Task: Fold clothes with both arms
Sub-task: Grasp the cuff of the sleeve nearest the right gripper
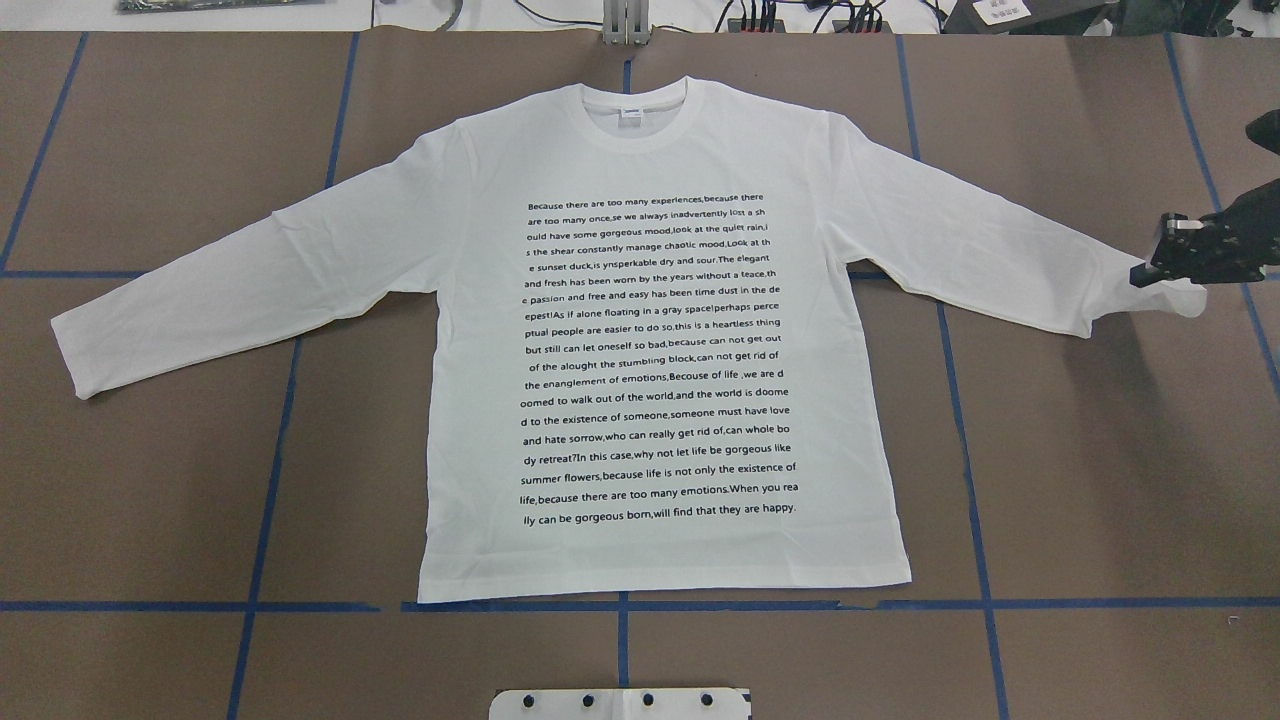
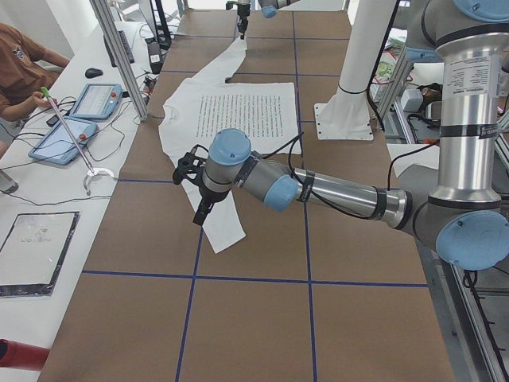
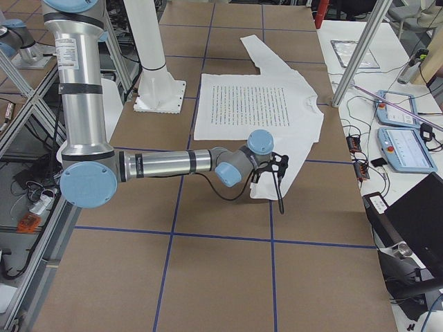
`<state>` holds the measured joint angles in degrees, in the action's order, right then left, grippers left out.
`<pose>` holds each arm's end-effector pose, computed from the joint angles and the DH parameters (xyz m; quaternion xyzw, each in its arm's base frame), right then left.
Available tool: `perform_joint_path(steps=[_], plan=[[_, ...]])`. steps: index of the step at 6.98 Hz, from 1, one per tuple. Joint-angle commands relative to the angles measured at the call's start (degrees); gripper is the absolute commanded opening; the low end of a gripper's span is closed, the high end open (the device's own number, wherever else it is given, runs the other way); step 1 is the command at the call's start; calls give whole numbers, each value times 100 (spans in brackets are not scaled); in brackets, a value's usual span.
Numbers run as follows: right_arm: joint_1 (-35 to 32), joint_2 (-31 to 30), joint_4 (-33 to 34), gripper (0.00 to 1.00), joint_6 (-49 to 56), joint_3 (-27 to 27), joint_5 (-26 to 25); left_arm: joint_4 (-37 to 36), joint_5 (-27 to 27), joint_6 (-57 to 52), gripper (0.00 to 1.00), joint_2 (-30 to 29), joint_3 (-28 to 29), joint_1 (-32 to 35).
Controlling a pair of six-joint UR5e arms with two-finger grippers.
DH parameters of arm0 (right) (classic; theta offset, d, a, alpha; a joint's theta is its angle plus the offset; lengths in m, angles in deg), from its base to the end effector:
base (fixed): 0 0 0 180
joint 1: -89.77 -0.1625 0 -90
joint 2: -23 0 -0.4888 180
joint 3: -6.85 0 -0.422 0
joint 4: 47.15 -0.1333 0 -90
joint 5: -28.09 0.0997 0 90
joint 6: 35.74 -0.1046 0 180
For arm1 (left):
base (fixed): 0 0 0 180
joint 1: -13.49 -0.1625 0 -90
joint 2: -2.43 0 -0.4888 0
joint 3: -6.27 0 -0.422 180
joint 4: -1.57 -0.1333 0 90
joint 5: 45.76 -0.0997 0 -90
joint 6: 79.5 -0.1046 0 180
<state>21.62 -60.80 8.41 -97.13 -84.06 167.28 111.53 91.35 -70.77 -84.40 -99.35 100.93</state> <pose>-0.1699 -0.5692 0.5812 -0.0174 -0.5051 0.1486 0.8500 -0.0339 -0.5094 0.5662 0.2168 0.4071 0.0640 0.8850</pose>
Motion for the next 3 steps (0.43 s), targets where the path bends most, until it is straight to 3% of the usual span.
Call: perform_joint_path(steps=[1,3], plan=[[527,1508,810,0,-1177,-32,-233,0,9,-4,100,9,-3,1],[1343,3125,1412,0,-2283,439,-1214,0,9,5,100,18,5,1]])
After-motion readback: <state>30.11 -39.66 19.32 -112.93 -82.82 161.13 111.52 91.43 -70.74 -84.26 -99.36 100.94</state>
